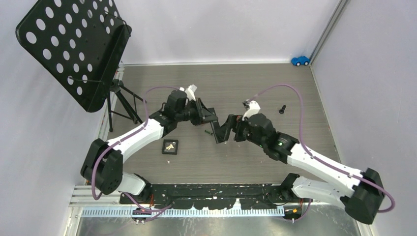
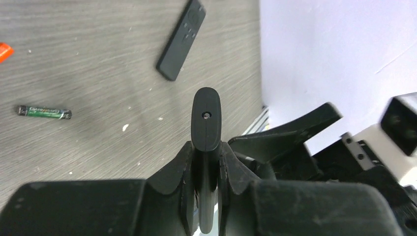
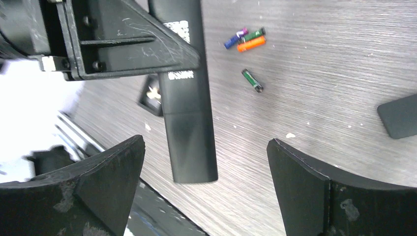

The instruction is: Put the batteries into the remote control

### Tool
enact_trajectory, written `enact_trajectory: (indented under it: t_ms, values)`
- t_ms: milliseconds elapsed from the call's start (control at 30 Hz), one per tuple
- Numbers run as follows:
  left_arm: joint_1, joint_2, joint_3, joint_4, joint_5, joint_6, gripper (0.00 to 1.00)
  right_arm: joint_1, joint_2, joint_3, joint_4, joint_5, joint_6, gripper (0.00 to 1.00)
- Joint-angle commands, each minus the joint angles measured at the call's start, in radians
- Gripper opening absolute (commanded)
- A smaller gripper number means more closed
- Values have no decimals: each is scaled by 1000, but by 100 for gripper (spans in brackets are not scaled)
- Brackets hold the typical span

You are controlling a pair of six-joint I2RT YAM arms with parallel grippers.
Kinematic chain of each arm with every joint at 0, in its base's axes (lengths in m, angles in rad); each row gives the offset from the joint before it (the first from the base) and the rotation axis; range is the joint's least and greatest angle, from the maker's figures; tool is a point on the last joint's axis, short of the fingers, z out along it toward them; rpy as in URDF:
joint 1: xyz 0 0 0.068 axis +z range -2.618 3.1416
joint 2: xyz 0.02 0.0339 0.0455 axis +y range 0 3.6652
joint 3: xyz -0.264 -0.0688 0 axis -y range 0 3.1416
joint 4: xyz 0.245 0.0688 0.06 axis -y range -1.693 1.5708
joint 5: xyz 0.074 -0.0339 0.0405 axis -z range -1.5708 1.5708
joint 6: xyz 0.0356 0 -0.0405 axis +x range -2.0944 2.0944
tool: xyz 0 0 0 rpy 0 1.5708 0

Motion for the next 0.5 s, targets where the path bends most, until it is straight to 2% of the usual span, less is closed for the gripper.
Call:
enact_trajectory:
  t_ms: [0, 67, 167, 367, 467]
  values:
    - [17, -78, 63, 146, 0, -116, 0, -31, -128, -47, 120, 120, 343, 100]
    - [18, -82, 67, 205, -14, -162, 0, -37, -156, -99, 218, 124, 501, 100]
    - [17, -77, 67, 298, -24, -243, 0, -37, -160, -150, 401, 120, 642, 100]
    - [18, -59, 52, 472, -14, -379, 0, -37, -142, -113, 422, 167, 707, 99]
    - [18, -63, 44, 510, -14, -411, 0, -37, -138, -120, 468, 181, 737, 89]
